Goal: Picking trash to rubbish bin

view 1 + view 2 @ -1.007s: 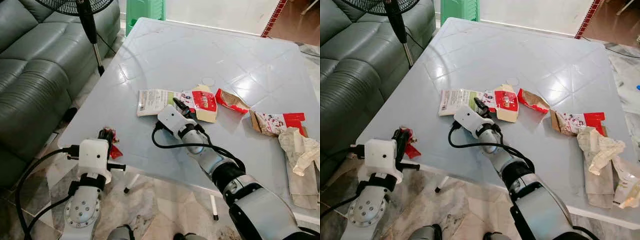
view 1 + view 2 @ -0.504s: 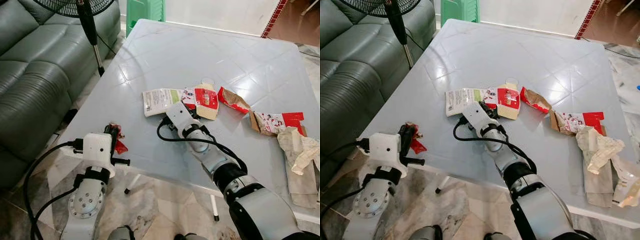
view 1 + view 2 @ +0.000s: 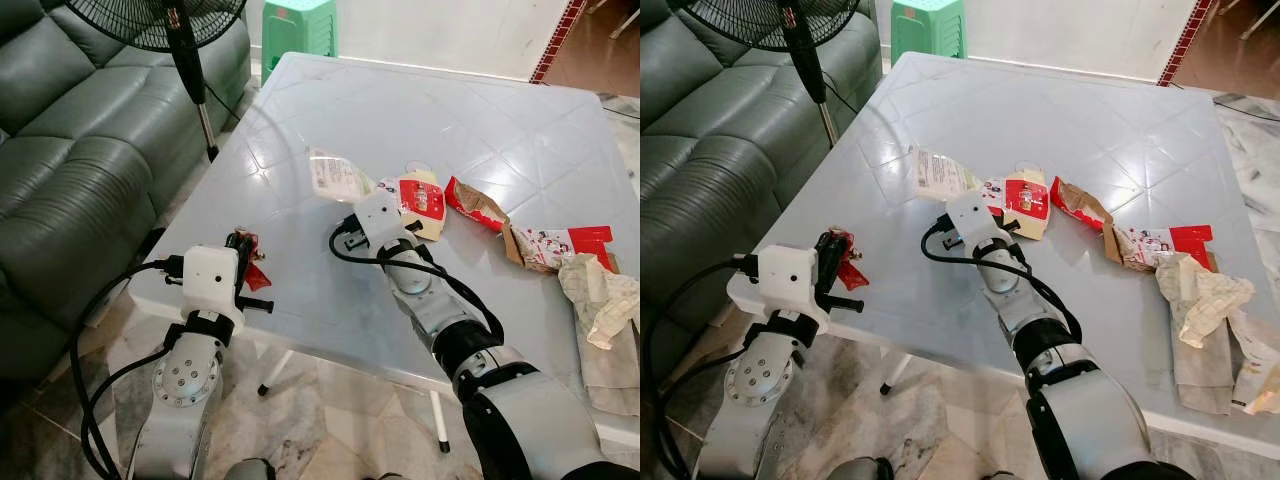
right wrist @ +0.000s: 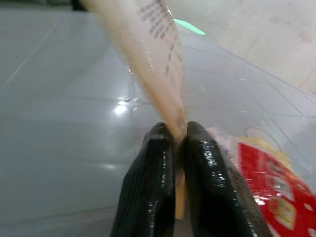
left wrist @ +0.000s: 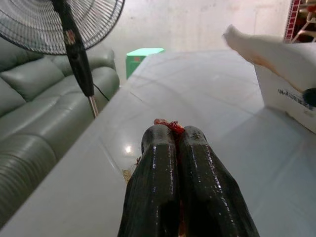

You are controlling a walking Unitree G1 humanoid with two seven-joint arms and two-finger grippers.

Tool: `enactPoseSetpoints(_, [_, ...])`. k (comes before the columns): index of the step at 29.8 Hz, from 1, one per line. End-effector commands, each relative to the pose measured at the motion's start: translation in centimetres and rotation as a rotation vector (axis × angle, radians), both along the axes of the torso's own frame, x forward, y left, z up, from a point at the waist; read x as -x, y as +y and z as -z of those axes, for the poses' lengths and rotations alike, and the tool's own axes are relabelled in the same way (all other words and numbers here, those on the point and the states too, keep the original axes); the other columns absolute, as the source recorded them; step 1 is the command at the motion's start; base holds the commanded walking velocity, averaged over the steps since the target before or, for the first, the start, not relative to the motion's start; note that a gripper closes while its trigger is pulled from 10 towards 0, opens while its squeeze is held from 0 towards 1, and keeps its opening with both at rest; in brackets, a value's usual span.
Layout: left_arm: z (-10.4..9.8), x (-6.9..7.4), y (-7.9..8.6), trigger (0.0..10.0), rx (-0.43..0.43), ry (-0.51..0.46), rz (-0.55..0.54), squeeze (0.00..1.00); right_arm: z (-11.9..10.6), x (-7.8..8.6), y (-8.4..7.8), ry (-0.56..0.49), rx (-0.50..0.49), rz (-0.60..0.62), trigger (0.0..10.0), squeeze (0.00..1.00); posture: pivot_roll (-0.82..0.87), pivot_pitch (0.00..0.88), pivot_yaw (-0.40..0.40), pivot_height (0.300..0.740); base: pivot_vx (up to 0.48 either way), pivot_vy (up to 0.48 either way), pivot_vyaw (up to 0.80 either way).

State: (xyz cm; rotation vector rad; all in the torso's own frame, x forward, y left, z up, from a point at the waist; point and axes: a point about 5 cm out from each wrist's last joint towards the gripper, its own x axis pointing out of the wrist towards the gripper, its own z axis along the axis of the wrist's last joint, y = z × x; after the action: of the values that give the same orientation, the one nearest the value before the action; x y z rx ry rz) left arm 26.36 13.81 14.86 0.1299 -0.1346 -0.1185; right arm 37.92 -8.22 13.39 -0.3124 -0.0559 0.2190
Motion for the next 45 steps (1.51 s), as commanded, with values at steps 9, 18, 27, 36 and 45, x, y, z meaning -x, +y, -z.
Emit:
enactPoseSetpoints(9, [0.2, -0.4, -0.4, 0.0, 0.011, -0.012, -0.008, 0.00, -2.7, -0.9, -1.9, -0.072, -0.178, 0.049, 0.0, 0.00, 0.12, 0.004, -0.028, 0.740, 0.000, 0.000, 0.00])
enactPoseSetpoints(18, [0.8, -0.9, -0.4, 10.0, 0.077, 0.036, -0.049, 0.00, -3.1, 0.3, -5.1, -0.101, -0.274, 0.076, 0.0, 0.00, 0.09, 0.008, -0.029, 0.740, 0.000, 0.000, 0.00])
enactPoseSetpoints(27, [0.8, -1.8, 0.2, 10.0, 0.123, 0.057, -0.095, 0.00, -3.5, 2.9, -9.2, -0.152, -0.236, 0.191, 10.0, 0.00, 0.05, 0.006, -0.009, 0.740, 0.000, 0.000, 0.00])
enactPoseSetpoints(36, [0.7, -2.2, 1.0, 10.0, 0.163, 0.067, -0.124, 0.00, -3.0, 5.2, -11.0, -0.110, -0.216, 0.250, 10.0, 0.00, 0.03, 0.003, 0.003, 0.740, 0.000, 0.000, -0.19])
enactPoseSetpoints(45, [0.9, -2.3, 1.1, 10.0, 0.227, 0.090, -0.118, 0.00, -3.3, 5.2, -9.9, -0.089, -0.211, 0.219, 10.0, 0.00, 0.04, 0.001, -0.004, 0.740, 0.000, 0.000, -0.77])
